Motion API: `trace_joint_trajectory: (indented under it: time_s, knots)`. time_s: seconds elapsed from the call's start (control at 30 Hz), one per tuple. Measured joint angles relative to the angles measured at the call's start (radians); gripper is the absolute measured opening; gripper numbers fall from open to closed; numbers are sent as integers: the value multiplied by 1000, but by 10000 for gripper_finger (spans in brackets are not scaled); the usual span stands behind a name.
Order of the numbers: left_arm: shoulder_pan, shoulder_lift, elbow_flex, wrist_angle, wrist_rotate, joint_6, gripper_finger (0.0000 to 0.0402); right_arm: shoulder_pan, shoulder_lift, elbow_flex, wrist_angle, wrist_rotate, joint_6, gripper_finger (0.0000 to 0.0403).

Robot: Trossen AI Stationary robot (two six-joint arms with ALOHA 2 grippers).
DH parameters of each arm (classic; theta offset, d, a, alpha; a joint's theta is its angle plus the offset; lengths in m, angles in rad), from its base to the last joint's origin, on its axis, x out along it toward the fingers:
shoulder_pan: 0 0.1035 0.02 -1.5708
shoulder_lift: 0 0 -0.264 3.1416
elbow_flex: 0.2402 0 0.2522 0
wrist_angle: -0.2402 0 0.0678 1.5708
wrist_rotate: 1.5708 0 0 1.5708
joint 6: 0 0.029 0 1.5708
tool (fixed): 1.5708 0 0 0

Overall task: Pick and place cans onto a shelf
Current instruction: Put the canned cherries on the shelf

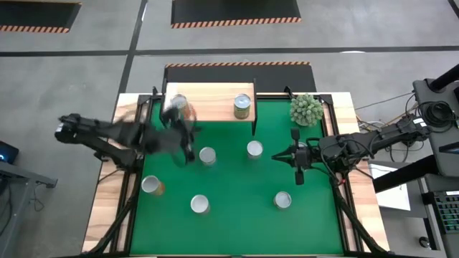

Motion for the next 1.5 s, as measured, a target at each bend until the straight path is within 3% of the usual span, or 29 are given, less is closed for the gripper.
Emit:
trace_joint_trajectory:
  time_s: [0.17,0.27,0.4,0.67,0.9,1.03,1.27,1.5]
  knots:
    - [-225,-1,-193,290,-297,100,0,0,25,0,53,53,85,9]
    - [-300,3,-246,323,-399,90,0,0,50,0,54,104,166,9]
    - [-359,-11,-274,321,-392,71,0,-16,100,0,-32,152,333,9]
    - [-384,1,-279,309,-164,166,0,-62,209,0,-341,152,565,9]
    - [-384,31,-415,431,-163,226,0,-148,270,0,-334,98,522,9]
    - [-383,-13,-474,517,-167,270,0,-224,279,0,-312,7,485,9]
    - [-383,-129,-526,543,-168,278,0,-307,267,2,-235,-10,480,10]
    - [-383,-217,-590,542,-201,247,0,-328,266,18,-222,-40,494,66]
